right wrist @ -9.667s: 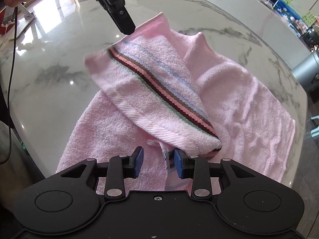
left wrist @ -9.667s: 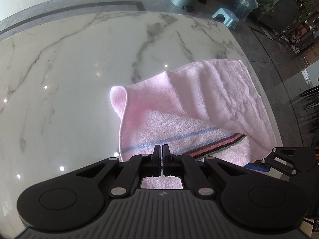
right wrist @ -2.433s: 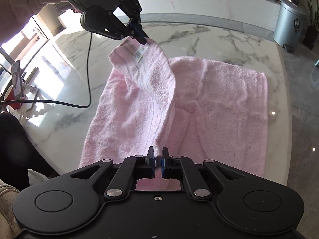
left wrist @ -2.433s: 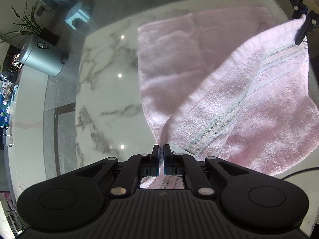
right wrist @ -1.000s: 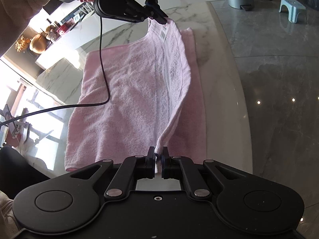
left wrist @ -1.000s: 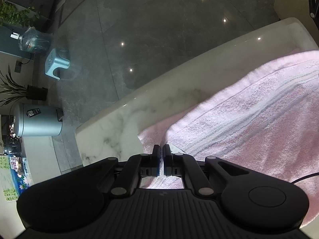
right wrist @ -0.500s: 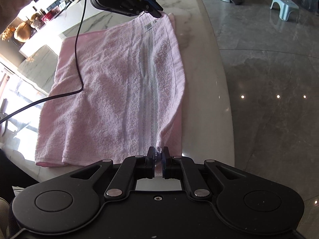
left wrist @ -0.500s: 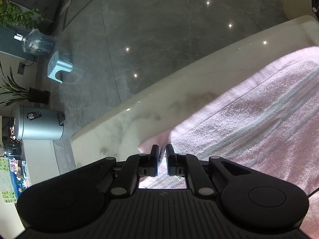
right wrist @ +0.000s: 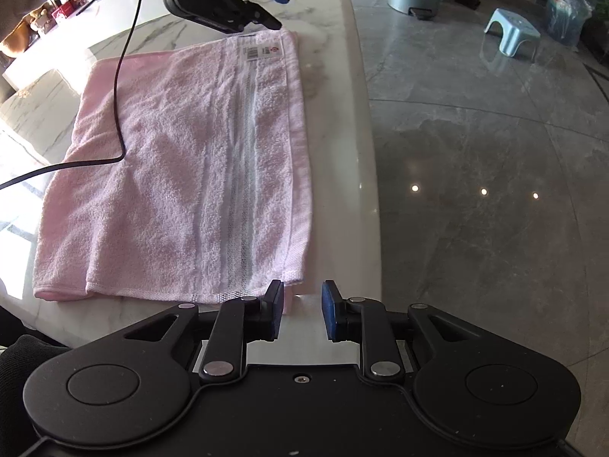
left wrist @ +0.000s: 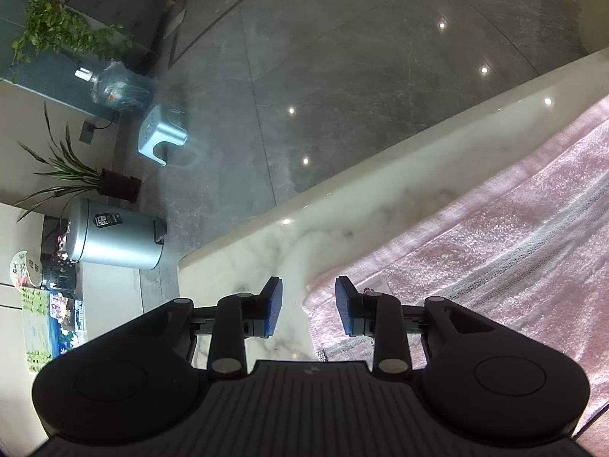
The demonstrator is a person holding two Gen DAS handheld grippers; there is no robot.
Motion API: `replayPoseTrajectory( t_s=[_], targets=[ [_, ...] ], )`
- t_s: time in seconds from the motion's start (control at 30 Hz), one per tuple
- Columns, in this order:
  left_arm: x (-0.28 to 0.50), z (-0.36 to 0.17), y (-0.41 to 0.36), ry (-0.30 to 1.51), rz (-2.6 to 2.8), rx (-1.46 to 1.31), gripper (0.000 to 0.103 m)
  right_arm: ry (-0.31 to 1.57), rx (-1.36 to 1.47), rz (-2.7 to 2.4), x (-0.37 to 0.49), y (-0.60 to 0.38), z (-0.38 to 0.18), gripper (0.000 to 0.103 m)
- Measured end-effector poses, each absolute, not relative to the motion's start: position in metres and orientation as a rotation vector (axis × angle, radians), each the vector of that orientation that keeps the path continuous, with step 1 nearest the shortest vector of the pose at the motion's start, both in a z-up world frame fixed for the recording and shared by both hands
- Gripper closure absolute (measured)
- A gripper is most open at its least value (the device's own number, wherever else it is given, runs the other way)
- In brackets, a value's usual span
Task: Fold towel
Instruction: 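Open both grippers and release the folded towel onto the table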
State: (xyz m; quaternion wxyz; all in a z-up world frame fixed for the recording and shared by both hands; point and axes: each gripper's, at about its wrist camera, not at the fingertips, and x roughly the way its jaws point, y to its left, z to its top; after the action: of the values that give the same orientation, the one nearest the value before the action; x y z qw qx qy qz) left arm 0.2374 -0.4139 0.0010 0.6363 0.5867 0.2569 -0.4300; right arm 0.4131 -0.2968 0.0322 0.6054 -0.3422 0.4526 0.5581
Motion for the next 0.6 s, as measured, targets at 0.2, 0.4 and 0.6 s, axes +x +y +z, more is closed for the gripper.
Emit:
replayPoseTrajectory(
  t_s=[0.2, 0.4, 0.6],
  targets=[
    [0.223, 0.039, -0.365, 0.626, -0.908, 1.216, 0.063, 1.023, -0.829, 1.294, 0.405, -0.295, 0.042, 0.082],
    [0.202, 0.083, -0.301, 0.669, -0.814, 1.087, 0.058, 1.016, -0.871, 1.295, 0.390, -0.288, 0.046, 0.079],
    [0.163, 0.123, -0.235, 0.740, -0.748, 0.911, 0.056, 1.004, -0.892, 1.283, 0.375, -0.279, 0.049, 0.076]
  ],
)
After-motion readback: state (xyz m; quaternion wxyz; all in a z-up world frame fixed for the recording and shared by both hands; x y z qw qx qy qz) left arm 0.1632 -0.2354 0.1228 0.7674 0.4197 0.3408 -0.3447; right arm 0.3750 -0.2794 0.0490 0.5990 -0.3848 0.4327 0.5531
